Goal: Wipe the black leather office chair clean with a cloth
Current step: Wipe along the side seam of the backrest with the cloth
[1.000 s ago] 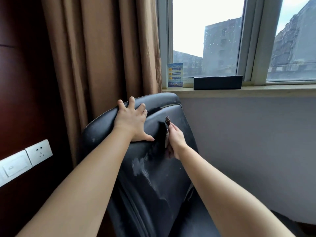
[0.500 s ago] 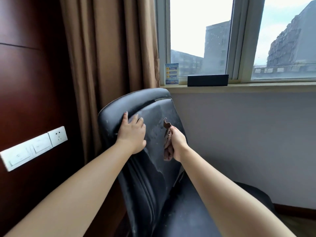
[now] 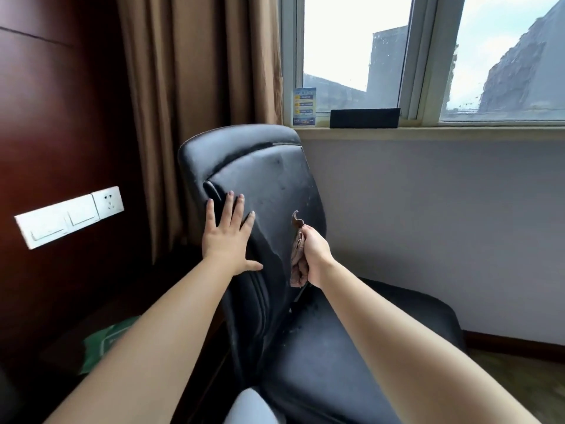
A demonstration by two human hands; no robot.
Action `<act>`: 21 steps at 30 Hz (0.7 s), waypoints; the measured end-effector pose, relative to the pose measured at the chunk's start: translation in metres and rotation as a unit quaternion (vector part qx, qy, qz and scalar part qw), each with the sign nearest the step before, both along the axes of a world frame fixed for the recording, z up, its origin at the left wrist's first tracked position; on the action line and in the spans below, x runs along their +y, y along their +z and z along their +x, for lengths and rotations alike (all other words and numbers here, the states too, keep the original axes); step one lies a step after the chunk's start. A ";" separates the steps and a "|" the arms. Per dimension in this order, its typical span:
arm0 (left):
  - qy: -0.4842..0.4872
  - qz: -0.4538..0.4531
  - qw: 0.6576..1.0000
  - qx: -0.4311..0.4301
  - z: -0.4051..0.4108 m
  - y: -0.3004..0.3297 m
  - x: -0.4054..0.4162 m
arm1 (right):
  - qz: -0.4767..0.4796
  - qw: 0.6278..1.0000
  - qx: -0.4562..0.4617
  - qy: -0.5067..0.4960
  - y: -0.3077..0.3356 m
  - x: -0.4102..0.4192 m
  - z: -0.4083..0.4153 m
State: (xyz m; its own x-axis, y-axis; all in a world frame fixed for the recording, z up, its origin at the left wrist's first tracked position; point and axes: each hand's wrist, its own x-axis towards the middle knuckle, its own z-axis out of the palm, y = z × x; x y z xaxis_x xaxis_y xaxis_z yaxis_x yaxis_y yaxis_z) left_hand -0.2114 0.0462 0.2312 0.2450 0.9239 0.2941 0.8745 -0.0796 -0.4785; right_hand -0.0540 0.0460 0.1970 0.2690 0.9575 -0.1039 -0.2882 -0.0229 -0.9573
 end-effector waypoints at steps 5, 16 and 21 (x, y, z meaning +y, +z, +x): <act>0.005 -0.028 1.000 0.010 -0.003 0.005 0.010 | -0.004 1.000 -0.013 0.007 0.002 0.006 -0.003; -0.009 -0.091 0.996 -0.005 -0.004 0.015 0.061 | 0.003 0.999 -0.047 0.007 0.023 0.069 -0.034; -0.005 -0.092 0.996 -0.005 0.000 0.018 0.085 | 0.020 1.000 -0.019 -0.004 0.023 0.099 -0.049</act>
